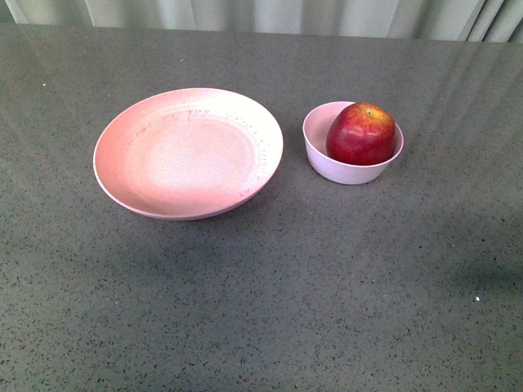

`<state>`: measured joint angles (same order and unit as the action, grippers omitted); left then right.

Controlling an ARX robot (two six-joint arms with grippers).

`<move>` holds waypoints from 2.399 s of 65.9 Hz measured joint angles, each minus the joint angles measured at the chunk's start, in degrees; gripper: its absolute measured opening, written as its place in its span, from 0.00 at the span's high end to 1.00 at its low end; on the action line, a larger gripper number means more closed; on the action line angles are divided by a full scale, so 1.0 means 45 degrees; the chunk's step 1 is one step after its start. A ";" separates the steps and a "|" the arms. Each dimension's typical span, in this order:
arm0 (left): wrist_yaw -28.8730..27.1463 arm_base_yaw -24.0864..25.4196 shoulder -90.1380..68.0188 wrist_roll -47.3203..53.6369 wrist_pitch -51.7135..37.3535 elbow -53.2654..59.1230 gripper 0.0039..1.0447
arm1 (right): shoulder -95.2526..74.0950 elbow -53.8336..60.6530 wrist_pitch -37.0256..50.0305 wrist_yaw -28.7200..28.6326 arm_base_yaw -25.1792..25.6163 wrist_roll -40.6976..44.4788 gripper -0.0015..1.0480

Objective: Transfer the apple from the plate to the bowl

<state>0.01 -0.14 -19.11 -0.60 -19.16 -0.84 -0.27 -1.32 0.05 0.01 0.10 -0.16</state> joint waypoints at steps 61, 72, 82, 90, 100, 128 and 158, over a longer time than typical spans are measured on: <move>0.0000 0.0000 0.4051 0.0000 0.4260 0.0000 0.99 | 0.0000 0.0000 -0.0005 -0.0005 0.0000 0.0000 0.09; 0.0000 0.0000 0.4051 0.0000 0.4260 0.0000 0.99 | 0.0000 0.0000 -0.0005 0.0000 0.0000 0.0000 0.09; -0.0005 0.0000 0.4056 0.0000 0.4260 -0.0005 0.92 | 0.0000 0.0000 -0.0005 0.0000 0.0000 0.0000 0.09; -0.0005 0.0000 0.4056 0.0000 0.4260 0.0000 0.69 | 0.0000 0.0000 -0.0005 0.0000 0.0000 0.0000 0.09; -0.0005 0.0000 0.4056 0.0000 0.4260 -0.0005 0.44 | 0.0000 0.0000 -0.0005 0.0000 0.0000 0.0000 0.09; -0.0005 0.0000 0.4056 0.0029 0.4260 -0.0005 0.08 | 0.0000 0.0000 -0.0005 0.0000 0.0000 0.0000 0.09; -0.0005 0.0000 0.4056 0.0029 0.4260 -0.0005 0.08 | 0.0000 0.0000 -0.0005 0.0000 0.0000 0.0000 0.09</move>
<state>-0.01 -0.14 -0.86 -0.47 0.01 -0.86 -0.27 -1.32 0.03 0.01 0.10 -0.16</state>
